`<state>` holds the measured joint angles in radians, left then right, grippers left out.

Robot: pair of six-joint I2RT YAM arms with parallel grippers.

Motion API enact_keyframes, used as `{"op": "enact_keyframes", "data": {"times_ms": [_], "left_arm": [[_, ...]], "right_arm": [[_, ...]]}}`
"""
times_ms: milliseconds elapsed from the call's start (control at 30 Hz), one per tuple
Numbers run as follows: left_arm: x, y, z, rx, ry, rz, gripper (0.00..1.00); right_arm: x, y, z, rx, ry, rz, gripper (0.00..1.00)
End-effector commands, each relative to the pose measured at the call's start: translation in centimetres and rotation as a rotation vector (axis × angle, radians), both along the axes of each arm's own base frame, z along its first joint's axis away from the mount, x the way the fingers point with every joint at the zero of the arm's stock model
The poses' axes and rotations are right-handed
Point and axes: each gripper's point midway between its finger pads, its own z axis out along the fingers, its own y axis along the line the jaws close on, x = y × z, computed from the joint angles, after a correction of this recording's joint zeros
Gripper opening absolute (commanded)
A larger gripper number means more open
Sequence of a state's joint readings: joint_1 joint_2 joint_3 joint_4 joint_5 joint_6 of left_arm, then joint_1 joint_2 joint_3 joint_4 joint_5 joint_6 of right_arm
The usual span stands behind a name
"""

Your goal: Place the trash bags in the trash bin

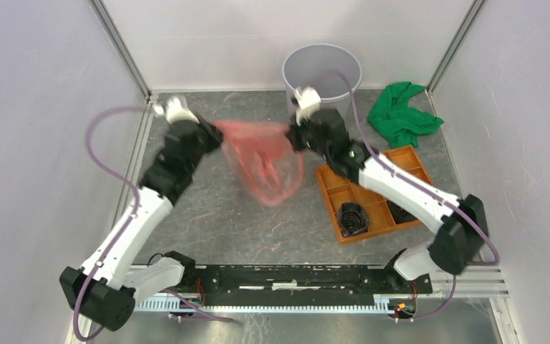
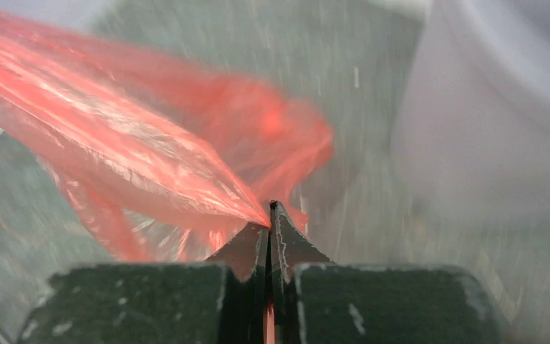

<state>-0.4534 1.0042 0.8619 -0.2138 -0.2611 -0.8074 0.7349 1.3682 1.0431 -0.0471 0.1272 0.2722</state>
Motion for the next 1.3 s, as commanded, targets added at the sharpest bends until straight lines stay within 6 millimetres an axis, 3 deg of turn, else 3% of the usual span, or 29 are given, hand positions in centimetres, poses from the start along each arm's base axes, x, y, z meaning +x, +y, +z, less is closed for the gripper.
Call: {"op": "enact_keyframes", "data": {"times_ms": [0,67,100,167,200,233,267,300,367,400,433,467,500,567,633,667,700,733,767,800,833,867,933,1000,1033,1067,1133,1200,1267], "left_arm": [[0.5,1.1,18.2,0.182,-0.301,-0.144,0.02],[-1.8,-1.0,26.0,0.167,-0.480,-0.303,0.02],[-3.2,-1.8,28.4,0.152,-0.552,-0.365,0.02],[-6.2,-2.4,30.6,0.131,-0.645,-0.452,0.02],[-6.4,-2.6,28.7,0.123,-0.617,-0.466,0.02],[-6.5,-2.3,26.5,0.108,-0.579,-0.453,0.02],[-6.1,-2.0,23.0,0.092,-0.514,-0.426,0.02],[-5.7,-1.6,19.1,0.073,-0.444,-0.390,0.02],[-4.8,-0.4,8.6,0.045,-0.216,-0.284,0.02],[-5.0,0.2,3.3,0.035,-0.084,-0.237,0.02],[-5.7,0.4,-1.6,0.029,0.039,-0.225,0.02],[-6.7,-0.2,-4.9,0.001,0.120,-0.256,0.02],[-7.5,-0.4,-7.4,-0.002,0.174,-0.276,0.02],[-8.5,-0.9,-8.4,-0.013,0.197,-0.324,0.02],[-8.1,-1.1,-5.6,0.000,0.125,-0.348,0.02],[-7.6,-1.3,-3.1,0.014,0.066,-0.364,0.02],[-7.2,-1.4,-0.3,0.033,0.011,-0.377,0.02],[-6.5,-1.5,3.9,0.050,-0.065,-0.386,0.02],[-6.2,-1.6,5.8,0.074,-0.088,-0.400,0.02],[-6.2,-1.7,8.9,0.085,-0.140,-0.415,0.02],[-6.5,-1.8,14.0,0.084,-0.239,-0.428,0.02],[-7.0,-1.8,17.1,0.086,-0.297,-0.440,0.02],[-8.5,-1.6,22.3,0.070,-0.413,-0.452,0.02],[-9.6,-1.1,24.4,0.052,-0.473,-0.435,0.02],[-9.7,-0.7,24.1,0.042,-0.470,-0.413,0.02],[-9.7,-0.3,23.0,0.031,-0.453,-0.386,0.02],[-8.6,0.3,17.5,0.019,-0.332,-0.322,0.02],[-8.1,0.6,9.2,0.026,-0.135,-0.283,0.02],[-9.0,0.5,0.9,0.058,0.070,-0.307,0.02]], "right_arm": [[2.5,3.2,18.2,0.040,-0.322,0.134,0.00],[0.8,3.3,24.4,0.116,-0.450,0.177,0.01],[-0.9,3.6,26.6,0.158,-0.515,0.233,0.01],[-3.7,3.3,28.0,0.227,-0.603,0.310,0.00],[-4.8,3.1,28.1,0.269,-0.643,0.334,0.01],[-5.8,2.7,26.8,0.295,-0.670,0.355,0.01],[-6.3,2.4,25.2,0.305,-0.685,0.364,0.01],[-6.2,2.5,21.9,0.298,-0.673,0.363,0.01],[-5.1,2.8,13.3,0.242,-0.529,0.335,0.01],[-5.0,3.3,8.5,0.201,-0.421,0.349,0.01],[-5.4,3.8,4.8,0.173,-0.328,0.380,0.01],[-6.3,4.3,1.3,0.147,-0.239,0.429,0.01],[-6.9,4.5,-0.8,0.133,-0.188,0.447,0.01],[-7.5,4.2,-1.9,0.120,-0.160,0.432,0.01],[-7.0,4.0,0.5,0.122,-0.200,0.406,0.01],[-6.6,4.0,2.1,0.116,-0.222,0.393,0.01],[-5.9,4.0,4.6,0.108,-0.255,0.375,0.01],[-5.4,4.2,7.1,0.101,-0.285,0.372,0.01],[-5.1,4.4,9.5,0.100,-0.310,0.372,0.01],[-5.0,4.4,12.6,0.111,-0.347,0.375,0.01],[-5.3,4.4,15.1,0.129,-0.377,0.386,0.01],[-5.8,4.2,18.4,0.166,-0.431,0.396,0.01],[-7.1,3.6,22.8,0.228,-0.506,0.413,0.01],[-8.4,2.7,24.9,0.287,-0.558,0.416,0.01],[-8.8,2.3,24.7,0.308,-0.573,0.415,0.01],[-9.1,1.9,24.0,0.320,-0.579,0.409,0.01],[-8.4,1.7,20.0,0.302,-0.524,0.365,0.01],[-7.4,2.1,12.8,0.249,-0.378,0.334,0.01],[-7.8,3.0,6.4,0.208,-0.226,0.366,0.01]]}}
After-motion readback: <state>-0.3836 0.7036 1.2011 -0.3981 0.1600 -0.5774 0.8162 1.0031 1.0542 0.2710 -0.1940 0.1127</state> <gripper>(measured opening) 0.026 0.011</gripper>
